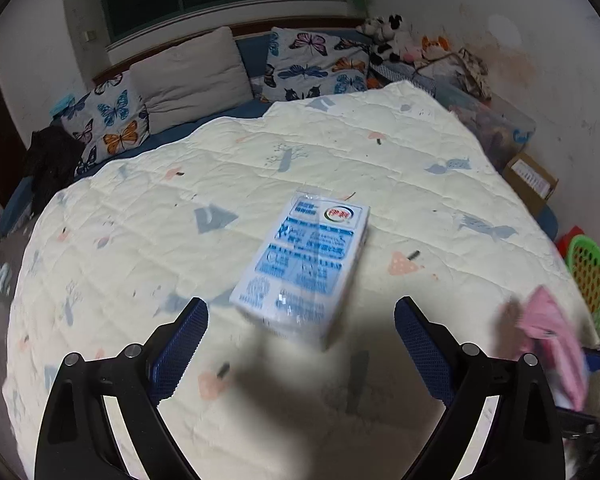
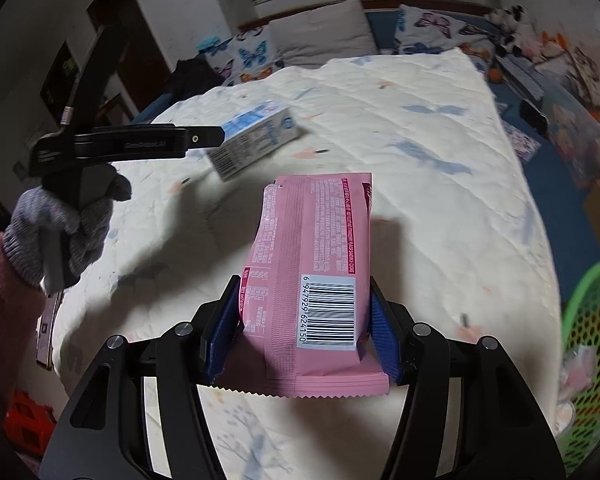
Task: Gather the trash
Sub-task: 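Grasp the pink snack wrapper with the right tool while the left tool grasps the milk carton, then carry the wrapper and milk carton to the green basket and release them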
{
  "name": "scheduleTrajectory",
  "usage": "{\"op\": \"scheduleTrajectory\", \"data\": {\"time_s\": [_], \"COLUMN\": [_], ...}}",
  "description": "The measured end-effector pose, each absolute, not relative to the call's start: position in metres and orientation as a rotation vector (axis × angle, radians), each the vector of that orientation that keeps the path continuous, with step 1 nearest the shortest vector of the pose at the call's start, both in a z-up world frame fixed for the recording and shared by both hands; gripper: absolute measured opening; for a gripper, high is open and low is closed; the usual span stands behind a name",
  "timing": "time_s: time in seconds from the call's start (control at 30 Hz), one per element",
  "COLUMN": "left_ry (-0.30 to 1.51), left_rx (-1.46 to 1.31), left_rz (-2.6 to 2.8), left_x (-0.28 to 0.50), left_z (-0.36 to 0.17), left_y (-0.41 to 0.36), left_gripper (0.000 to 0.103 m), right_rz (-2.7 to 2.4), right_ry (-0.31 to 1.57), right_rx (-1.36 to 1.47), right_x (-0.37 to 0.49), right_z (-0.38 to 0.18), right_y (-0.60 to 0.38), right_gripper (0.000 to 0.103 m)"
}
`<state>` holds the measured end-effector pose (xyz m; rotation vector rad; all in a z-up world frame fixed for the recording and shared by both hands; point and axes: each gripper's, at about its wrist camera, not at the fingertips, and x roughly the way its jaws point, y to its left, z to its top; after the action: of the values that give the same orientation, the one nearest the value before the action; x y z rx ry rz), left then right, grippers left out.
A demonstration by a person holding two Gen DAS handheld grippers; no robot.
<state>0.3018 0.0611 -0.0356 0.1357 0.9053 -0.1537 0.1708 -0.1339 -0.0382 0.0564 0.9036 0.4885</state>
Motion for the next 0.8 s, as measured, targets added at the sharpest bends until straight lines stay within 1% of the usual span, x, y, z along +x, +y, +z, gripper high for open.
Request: {"op": "scheduleTrajectory", "data": {"time_s": [0.2,0.43,0.5,0.6,0.8], "left_ry": [0.945,0.972,0.984,1.003,0.984], "left_rx": [0.167,0.191,0.200,0.188,0.198], "left_rz": [-0.139,-0.146,-0.148,-0.150,-0.139], "left_x": [0.332,0.351,0.354,0.359,0.358], "left_z": [-0.047,-0.061,-0.066,-0.073,-0.075], "left_y": [0.059,0.054,0.051,0.050,0.043], "left_gripper": [0.091,0.091,0.084,0.079,0.073], "right_rz": [0.471,0.460,0.470,0.472,0.461], "right_ry": [0.896,0.876,0.861,0.840,0.824], "right_rx": [0.110,0.117,0.124,0.120,0.148], "right_x": [0.162,0.151,0.144,0.135,0.113], "right_z": [-0.034,-0.029,-0.027,-0.024,-0.022], "right_y": [-0.160,-0.180,-0.186,-0.193,-0.215], "right_gripper": [0.060,0.060,0.060,0.060,0.060]}}
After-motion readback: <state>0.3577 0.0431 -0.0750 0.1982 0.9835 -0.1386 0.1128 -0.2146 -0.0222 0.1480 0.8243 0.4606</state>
